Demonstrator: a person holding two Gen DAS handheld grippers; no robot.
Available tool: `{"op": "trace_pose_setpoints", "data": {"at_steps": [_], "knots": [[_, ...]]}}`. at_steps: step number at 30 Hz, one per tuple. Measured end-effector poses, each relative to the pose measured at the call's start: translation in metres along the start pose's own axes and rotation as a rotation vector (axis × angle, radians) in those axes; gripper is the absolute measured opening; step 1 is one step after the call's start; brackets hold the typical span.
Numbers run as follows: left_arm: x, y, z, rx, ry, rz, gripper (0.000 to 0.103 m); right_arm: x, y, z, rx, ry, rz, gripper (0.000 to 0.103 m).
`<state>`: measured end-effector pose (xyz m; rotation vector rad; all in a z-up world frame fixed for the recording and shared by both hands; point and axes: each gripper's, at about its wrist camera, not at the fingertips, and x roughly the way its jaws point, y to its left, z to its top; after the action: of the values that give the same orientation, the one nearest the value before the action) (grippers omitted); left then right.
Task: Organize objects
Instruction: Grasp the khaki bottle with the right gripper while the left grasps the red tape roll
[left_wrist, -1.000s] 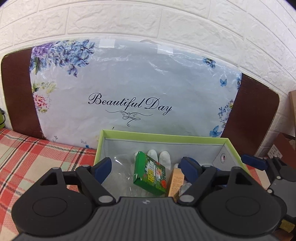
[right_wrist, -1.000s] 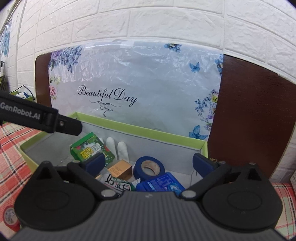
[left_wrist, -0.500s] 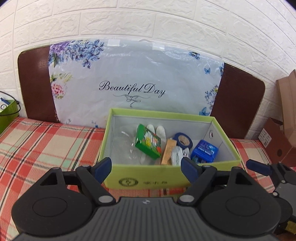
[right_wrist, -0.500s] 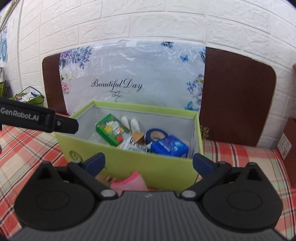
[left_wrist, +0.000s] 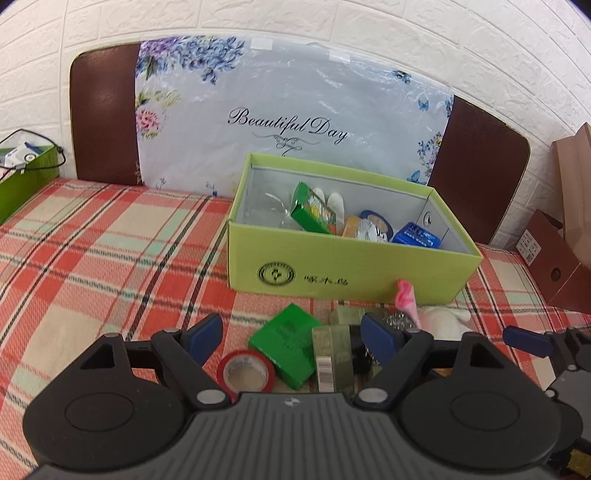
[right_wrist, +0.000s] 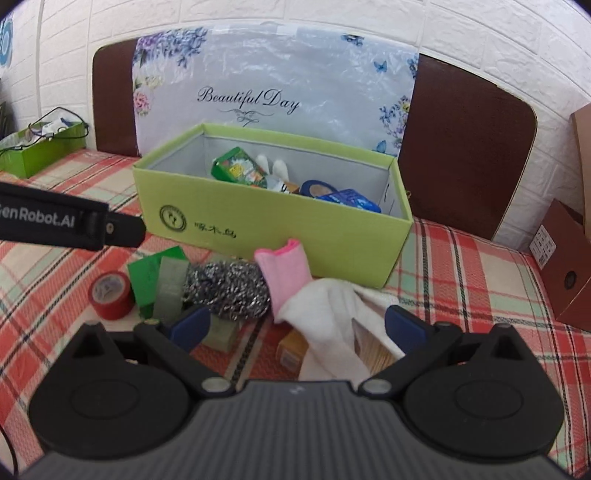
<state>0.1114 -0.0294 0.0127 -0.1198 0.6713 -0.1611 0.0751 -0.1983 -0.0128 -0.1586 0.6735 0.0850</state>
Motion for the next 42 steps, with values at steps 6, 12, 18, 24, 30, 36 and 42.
{"op": "trace_pose_setpoints", "data": {"at_steps": [6,12,18,24,30,36,42], "knots": [[-0.002,0.005,-0.014,-0.001,0.023,0.008,0.085,-0.001,0.006,-0.006,0.011,0.018,0.016,0.103],[-0.003,0.016,-0.024,-0.006,0.032,0.003,0.085,-0.002,0.008,-0.013,0.025,0.023,0.042,0.103],[-0.006,0.034,-0.040,-0.004,0.027,-0.035,0.085,-0.009,0.009,-0.035,0.073,-0.040,0.176,0.103],[-0.007,0.051,-0.048,0.002,0.037,-0.049,0.084,-0.006,0.026,-0.039,0.065,-0.070,0.257,0.073],[-0.010,0.064,-0.047,-0.009,0.033,-0.078,0.079,0.011,0.048,-0.024,0.029,-0.093,0.282,0.062],[-0.001,0.060,-0.043,0.011,0.030,-0.085,0.074,0.033,0.056,-0.021,0.042,-0.062,0.283,0.022],[0.031,0.044,-0.036,0.070,0.037,-0.030,0.074,0.008,0.045,-0.036,0.005,-0.038,0.281,0.022]]}}
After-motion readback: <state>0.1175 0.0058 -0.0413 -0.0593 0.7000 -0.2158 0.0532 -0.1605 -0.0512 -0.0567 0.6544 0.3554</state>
